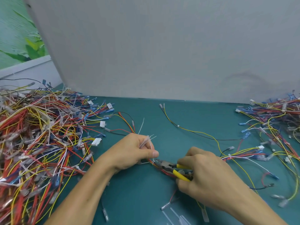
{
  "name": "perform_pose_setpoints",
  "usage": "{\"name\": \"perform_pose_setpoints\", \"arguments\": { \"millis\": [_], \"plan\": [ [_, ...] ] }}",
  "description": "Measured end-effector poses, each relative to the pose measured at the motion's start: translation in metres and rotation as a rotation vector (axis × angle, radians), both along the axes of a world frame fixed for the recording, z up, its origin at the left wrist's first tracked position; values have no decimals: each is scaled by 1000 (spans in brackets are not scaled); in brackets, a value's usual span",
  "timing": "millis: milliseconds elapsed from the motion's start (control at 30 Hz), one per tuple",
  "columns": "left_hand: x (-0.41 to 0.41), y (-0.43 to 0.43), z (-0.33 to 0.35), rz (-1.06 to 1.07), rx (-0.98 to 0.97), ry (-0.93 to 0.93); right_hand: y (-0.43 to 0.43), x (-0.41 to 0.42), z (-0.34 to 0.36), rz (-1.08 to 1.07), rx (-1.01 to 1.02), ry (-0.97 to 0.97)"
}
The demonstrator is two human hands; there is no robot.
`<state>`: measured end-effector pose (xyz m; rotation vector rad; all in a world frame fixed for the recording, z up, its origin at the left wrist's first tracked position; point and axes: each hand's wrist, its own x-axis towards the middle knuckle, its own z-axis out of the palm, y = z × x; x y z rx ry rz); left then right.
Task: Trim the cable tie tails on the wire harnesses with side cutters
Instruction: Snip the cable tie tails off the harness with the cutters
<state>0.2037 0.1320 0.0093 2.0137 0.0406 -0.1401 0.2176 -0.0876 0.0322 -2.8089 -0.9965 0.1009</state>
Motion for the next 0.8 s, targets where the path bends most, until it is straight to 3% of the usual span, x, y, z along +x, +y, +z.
{"name": "perform_pose_setpoints", "arguments": {
  "millis": [800],
  "plan": [
    [2,-1,-3,10,105,-29,5,-1,-12,64,-37,-48]
  ]
}}
